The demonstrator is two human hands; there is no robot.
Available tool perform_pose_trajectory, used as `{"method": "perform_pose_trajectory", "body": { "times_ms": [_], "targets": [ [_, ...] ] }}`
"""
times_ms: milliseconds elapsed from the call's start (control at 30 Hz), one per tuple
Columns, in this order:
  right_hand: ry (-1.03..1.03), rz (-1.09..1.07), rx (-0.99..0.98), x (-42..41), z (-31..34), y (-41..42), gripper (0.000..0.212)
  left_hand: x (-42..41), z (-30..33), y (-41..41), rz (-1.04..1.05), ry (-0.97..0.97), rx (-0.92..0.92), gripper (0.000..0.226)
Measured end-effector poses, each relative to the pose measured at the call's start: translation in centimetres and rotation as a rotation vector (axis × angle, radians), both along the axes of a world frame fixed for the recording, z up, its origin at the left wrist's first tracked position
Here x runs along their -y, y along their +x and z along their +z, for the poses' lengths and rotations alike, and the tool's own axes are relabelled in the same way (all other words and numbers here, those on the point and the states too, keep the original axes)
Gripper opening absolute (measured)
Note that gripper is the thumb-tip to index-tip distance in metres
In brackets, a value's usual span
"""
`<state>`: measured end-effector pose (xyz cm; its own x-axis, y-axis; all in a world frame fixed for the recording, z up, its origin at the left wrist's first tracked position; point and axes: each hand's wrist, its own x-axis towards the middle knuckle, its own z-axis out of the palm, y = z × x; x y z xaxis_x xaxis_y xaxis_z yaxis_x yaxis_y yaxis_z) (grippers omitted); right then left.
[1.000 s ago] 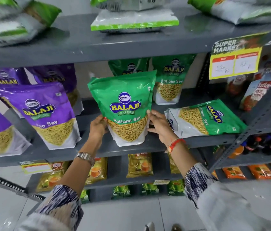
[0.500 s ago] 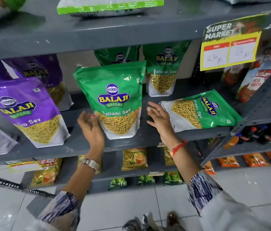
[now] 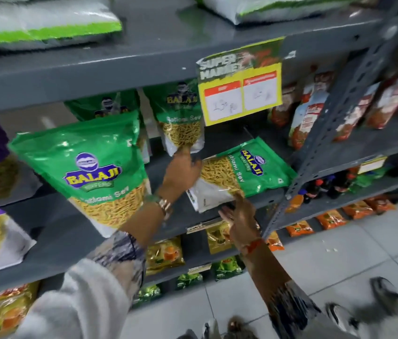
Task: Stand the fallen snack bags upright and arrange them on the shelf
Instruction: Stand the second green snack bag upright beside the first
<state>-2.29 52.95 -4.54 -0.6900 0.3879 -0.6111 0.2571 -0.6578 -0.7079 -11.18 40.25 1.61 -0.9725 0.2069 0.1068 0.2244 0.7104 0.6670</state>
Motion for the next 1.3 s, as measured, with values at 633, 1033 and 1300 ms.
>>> {"method": "perform_pose_trajectory", "body": {
  "times_ms": [633, 1033, 1300],
  "targets": [
    [-0.019, -0.111, -0.014, -3.4, -1.9, 0.9, 0.034, -3.3, -2.8, -3.5, -0.103, 0.249, 0.521, 0.049],
    [0.199, 0.062, -0.102, -4.6, 1.2, 4.8, 0.021, 1.6, -2.1, 8.1, 0.235, 1.035, 0.752, 0.021],
    [0.137, 0.067, -0.169, -4.4, 3.4, 7.6, 0.026, 2.6, 0.1, 13.2, 0.200, 1.065, 0.606, 0.056]
  ]
}}
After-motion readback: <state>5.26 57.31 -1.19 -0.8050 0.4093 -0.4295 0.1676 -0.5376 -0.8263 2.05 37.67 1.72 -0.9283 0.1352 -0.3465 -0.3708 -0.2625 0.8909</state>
